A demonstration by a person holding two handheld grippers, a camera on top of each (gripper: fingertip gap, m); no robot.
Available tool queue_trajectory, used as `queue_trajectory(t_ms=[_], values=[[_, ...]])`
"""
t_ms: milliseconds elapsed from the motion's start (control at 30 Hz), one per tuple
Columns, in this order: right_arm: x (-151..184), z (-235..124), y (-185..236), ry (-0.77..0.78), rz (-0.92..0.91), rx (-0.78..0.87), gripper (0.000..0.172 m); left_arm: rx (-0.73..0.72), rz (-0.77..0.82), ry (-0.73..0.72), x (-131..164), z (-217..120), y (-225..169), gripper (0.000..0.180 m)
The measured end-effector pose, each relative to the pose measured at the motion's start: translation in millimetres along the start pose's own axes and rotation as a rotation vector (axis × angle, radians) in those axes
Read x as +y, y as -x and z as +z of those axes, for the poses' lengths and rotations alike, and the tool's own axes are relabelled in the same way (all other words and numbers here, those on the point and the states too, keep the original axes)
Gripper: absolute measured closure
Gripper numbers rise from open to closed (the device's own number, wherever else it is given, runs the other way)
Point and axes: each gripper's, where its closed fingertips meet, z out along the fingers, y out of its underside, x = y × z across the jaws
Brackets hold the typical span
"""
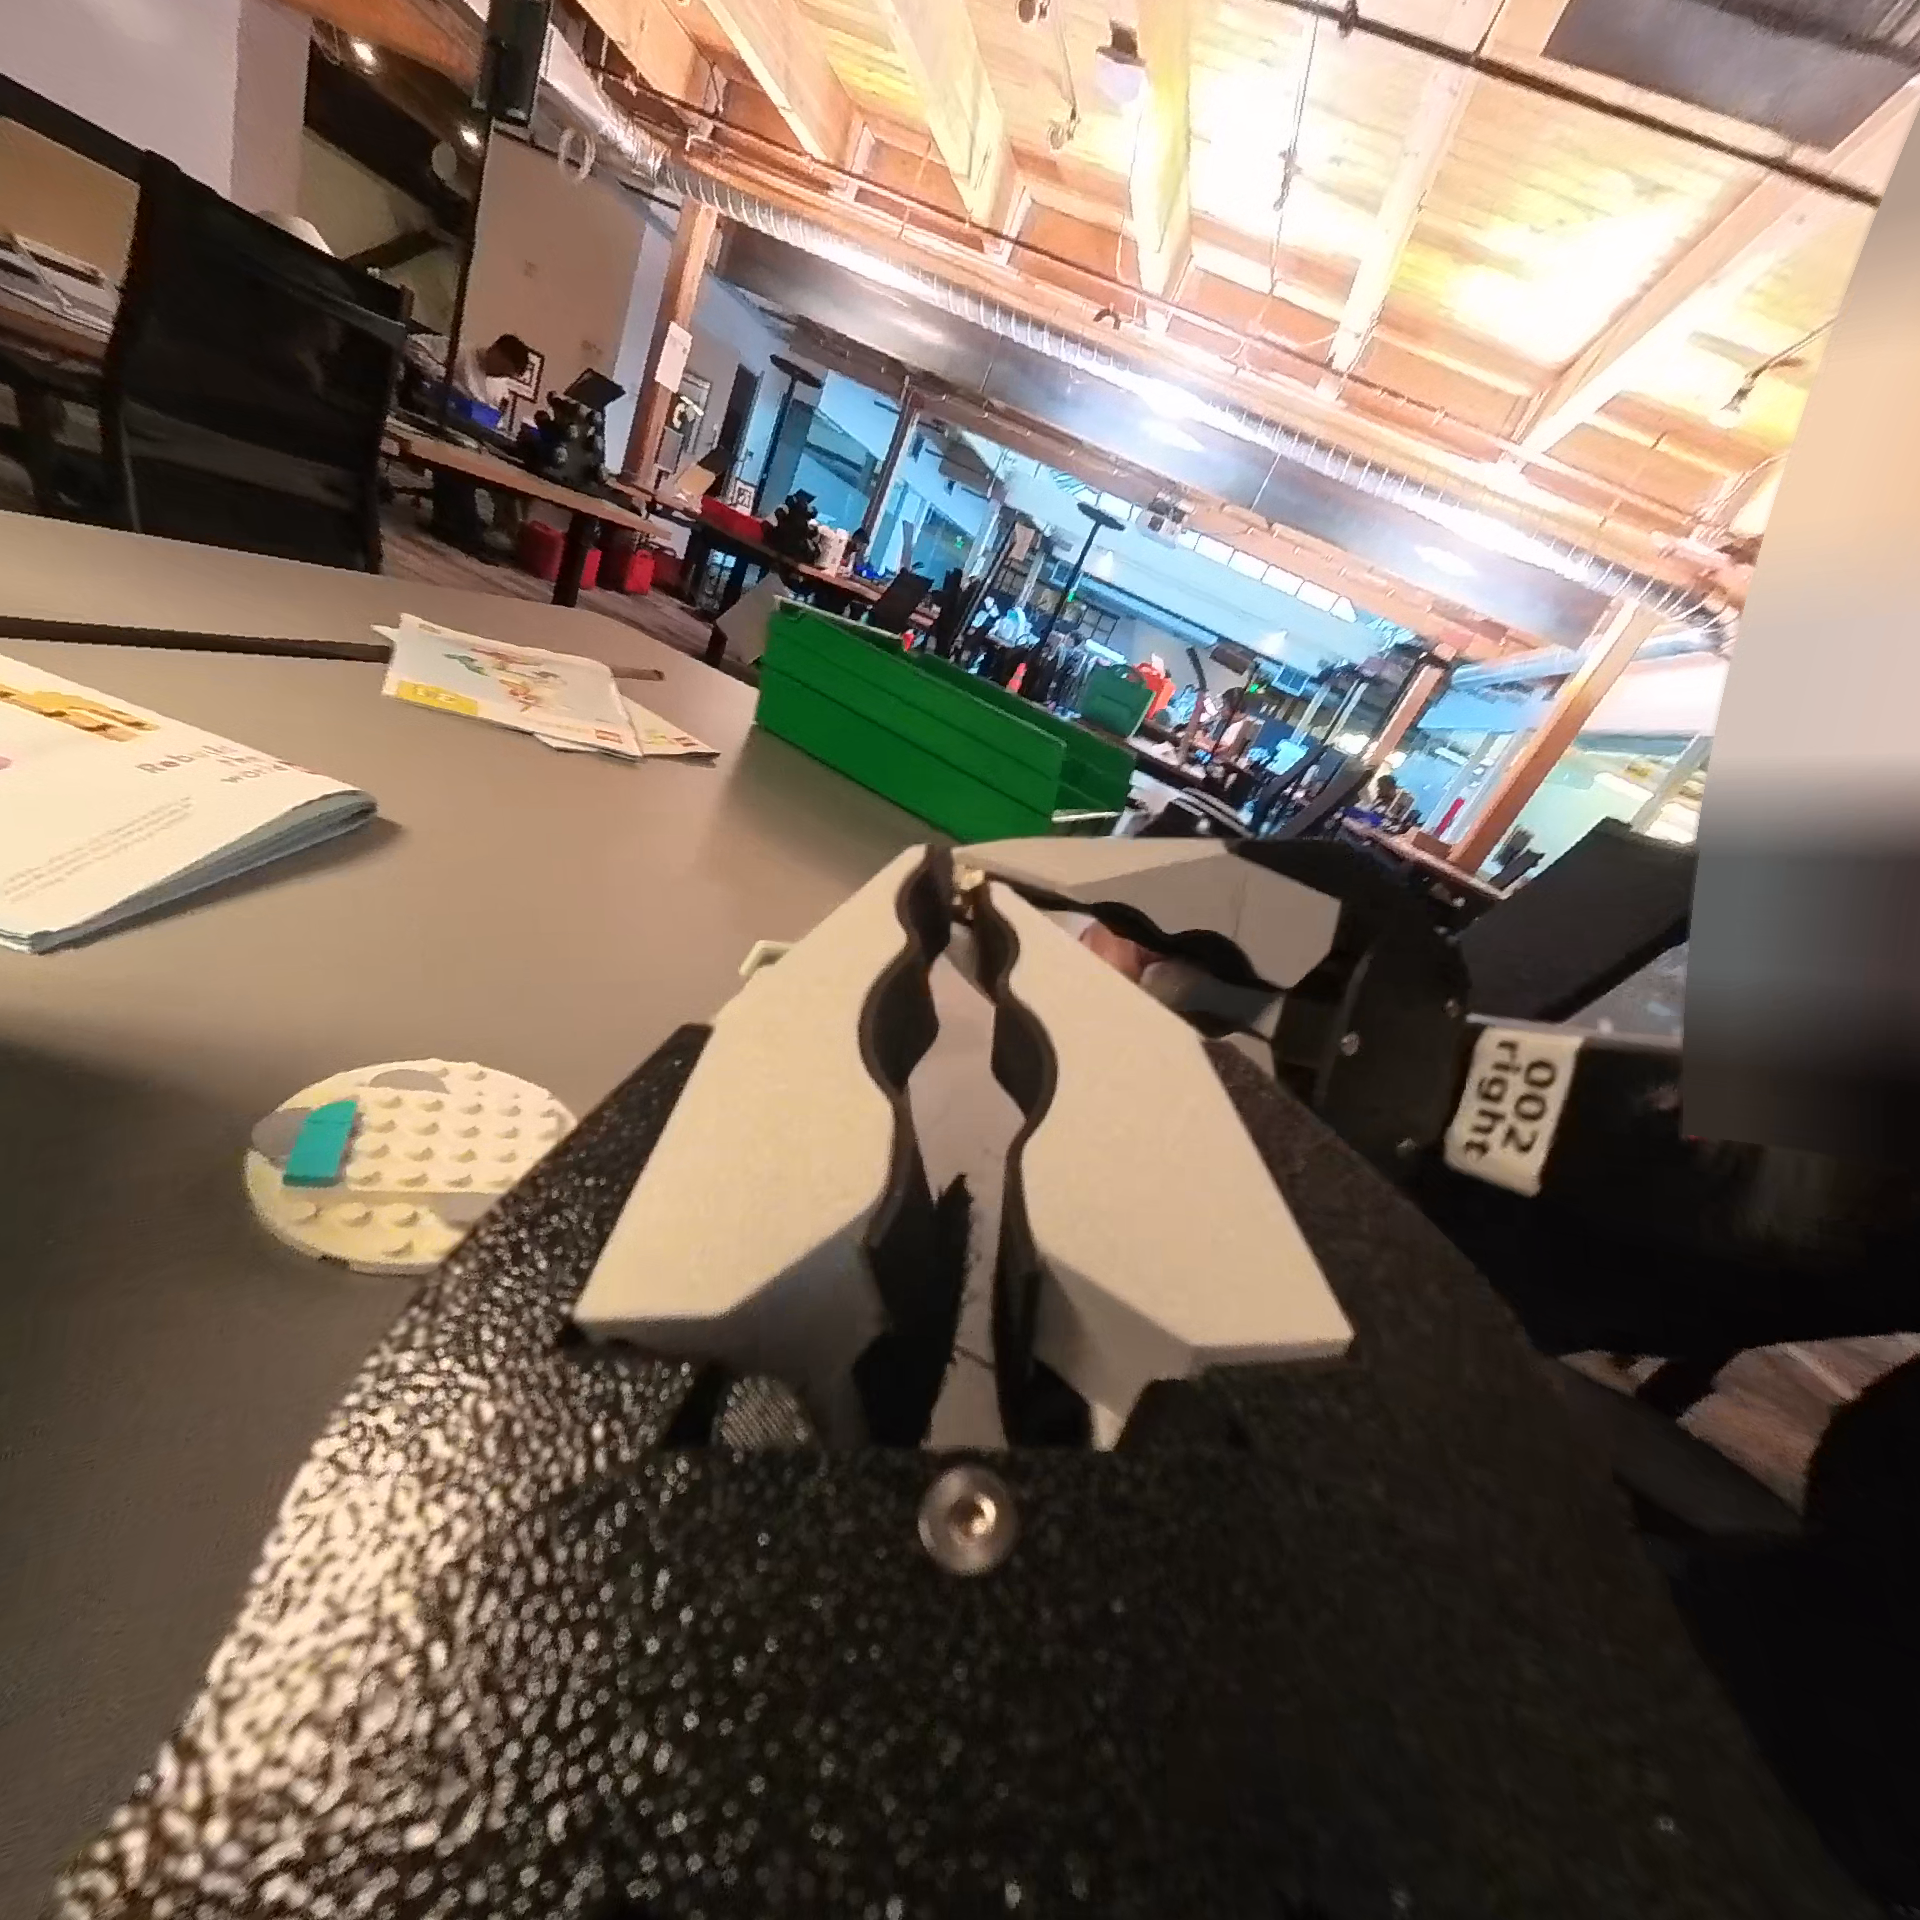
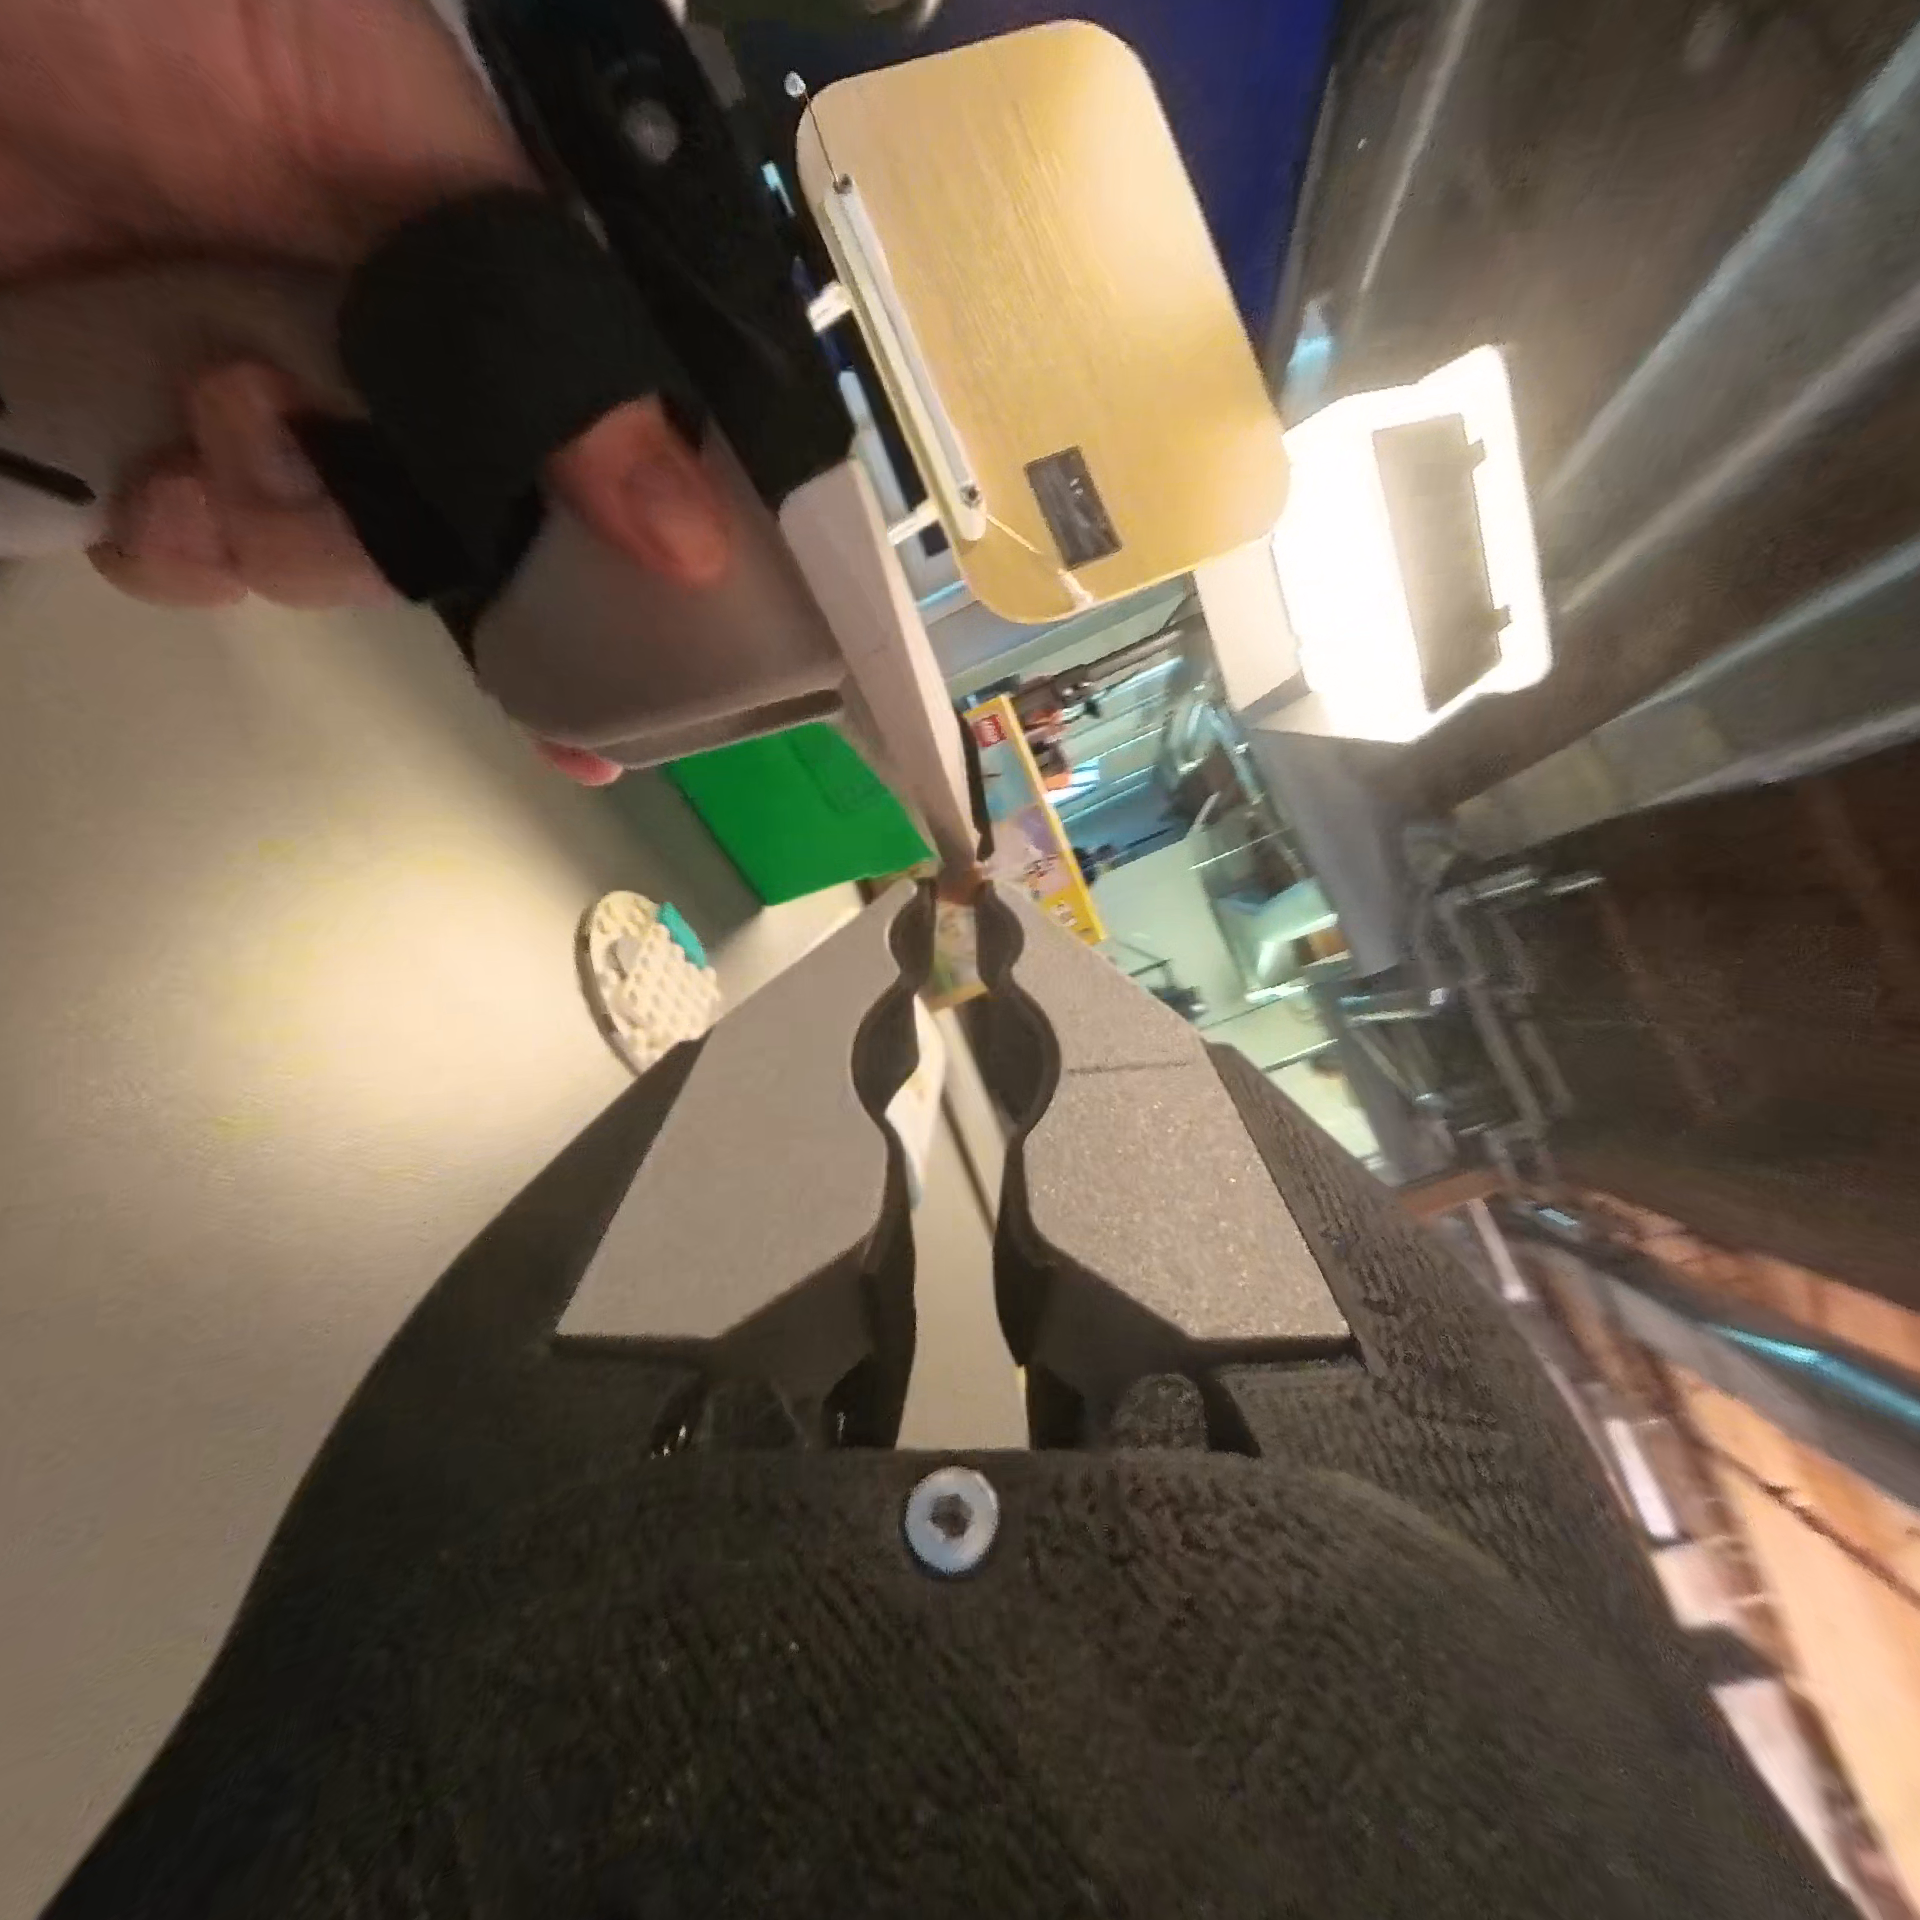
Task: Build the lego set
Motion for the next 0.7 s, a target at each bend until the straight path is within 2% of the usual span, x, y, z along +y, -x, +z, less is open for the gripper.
queue_trajectory(t_ms=[267, 467, 600, 700], values=[[-11, -7, -10, -0.064, -0.211, 0.133, 0.166, 0.199, -0.374, -0.096, -9, -3, -13, 0.18], [-13, -8, -13, -0.079, -0.297, 0.178, 0.167, 0.247, -0.488, -0.126, -11, -4, -14, 0.18], [-9, -8, -9, -0.082, -0.242, 0.135, 0.167, 0.195, -0.434, -0.093, -7, -2, -11, 0.18], [-3, -8, 0, -0.101, -0.166, 0.038, 0.166, 0.035, -0.096, 0.034, 4, -2, -4, 0.18]])
